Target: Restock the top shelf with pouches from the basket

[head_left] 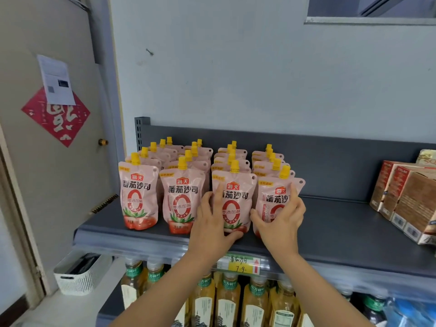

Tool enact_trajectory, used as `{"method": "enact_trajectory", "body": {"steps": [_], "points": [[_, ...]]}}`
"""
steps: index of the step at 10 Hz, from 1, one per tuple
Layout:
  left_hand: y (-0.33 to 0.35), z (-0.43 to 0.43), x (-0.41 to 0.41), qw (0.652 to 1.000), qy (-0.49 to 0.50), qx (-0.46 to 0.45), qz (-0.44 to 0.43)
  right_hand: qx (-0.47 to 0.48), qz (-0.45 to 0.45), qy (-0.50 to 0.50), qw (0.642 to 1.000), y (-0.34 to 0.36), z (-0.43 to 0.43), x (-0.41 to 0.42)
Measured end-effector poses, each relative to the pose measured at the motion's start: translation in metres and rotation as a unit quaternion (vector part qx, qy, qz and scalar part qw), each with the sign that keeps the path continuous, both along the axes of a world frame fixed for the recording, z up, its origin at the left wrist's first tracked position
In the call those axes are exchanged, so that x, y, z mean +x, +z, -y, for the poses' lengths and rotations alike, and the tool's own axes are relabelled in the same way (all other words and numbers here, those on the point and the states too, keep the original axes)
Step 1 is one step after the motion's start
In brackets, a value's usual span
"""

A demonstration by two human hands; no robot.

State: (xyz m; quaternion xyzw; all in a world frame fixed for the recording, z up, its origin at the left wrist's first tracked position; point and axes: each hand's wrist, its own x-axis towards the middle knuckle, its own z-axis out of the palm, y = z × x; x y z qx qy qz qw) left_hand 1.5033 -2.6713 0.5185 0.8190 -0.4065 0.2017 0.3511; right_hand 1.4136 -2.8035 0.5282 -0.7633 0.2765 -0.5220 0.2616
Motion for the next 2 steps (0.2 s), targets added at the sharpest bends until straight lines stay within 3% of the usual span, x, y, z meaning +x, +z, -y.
{"method": "enact_trajectory", "body": {"steps": [2], "points": [[0.005,-0.034,-0.003,0.998,-0.057,-0.005,0.018,0.046,-0.045,-0.006,0.998,0.006,-0.012,-0.01]]}}
